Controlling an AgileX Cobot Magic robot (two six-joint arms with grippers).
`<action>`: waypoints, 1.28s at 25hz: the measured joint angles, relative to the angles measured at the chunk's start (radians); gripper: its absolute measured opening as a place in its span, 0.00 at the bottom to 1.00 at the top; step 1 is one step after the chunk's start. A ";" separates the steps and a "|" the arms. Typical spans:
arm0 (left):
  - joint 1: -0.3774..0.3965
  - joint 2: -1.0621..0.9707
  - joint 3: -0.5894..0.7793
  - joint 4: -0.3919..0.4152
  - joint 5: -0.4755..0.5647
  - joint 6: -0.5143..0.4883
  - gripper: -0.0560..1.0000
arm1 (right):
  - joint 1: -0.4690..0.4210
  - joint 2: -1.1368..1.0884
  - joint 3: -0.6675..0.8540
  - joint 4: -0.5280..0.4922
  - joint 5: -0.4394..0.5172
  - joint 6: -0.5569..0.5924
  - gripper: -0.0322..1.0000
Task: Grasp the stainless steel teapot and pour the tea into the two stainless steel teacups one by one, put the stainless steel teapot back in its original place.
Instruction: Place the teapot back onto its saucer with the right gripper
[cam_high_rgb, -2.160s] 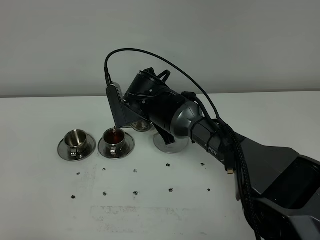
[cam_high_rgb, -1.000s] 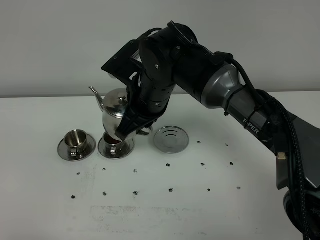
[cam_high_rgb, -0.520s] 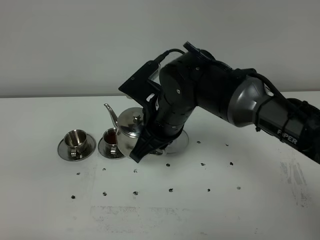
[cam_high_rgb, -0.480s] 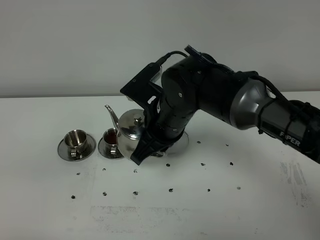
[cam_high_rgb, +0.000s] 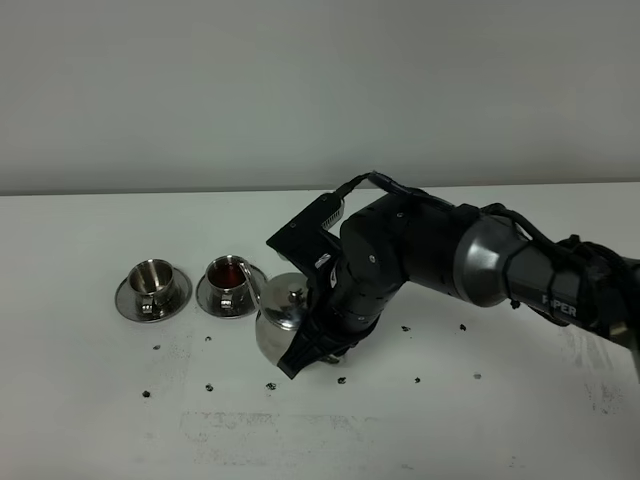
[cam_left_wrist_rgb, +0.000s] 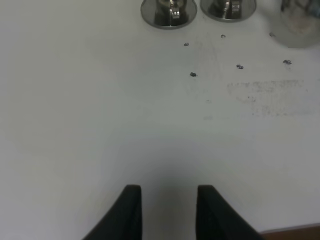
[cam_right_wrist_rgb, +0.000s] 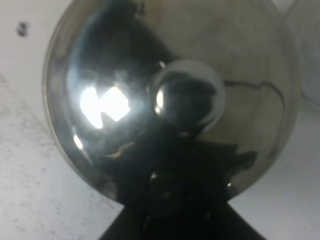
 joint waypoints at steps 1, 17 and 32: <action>0.000 0.000 0.000 0.000 0.000 0.000 0.32 | 0.000 0.014 0.000 -0.005 -0.005 0.001 0.21; 0.000 0.000 0.000 0.000 0.000 0.000 0.32 | 0.008 -0.016 -0.027 -0.033 0.029 -0.002 0.21; 0.000 0.000 0.000 0.000 0.000 0.000 0.32 | 0.023 0.193 -0.580 -0.178 0.310 -0.280 0.21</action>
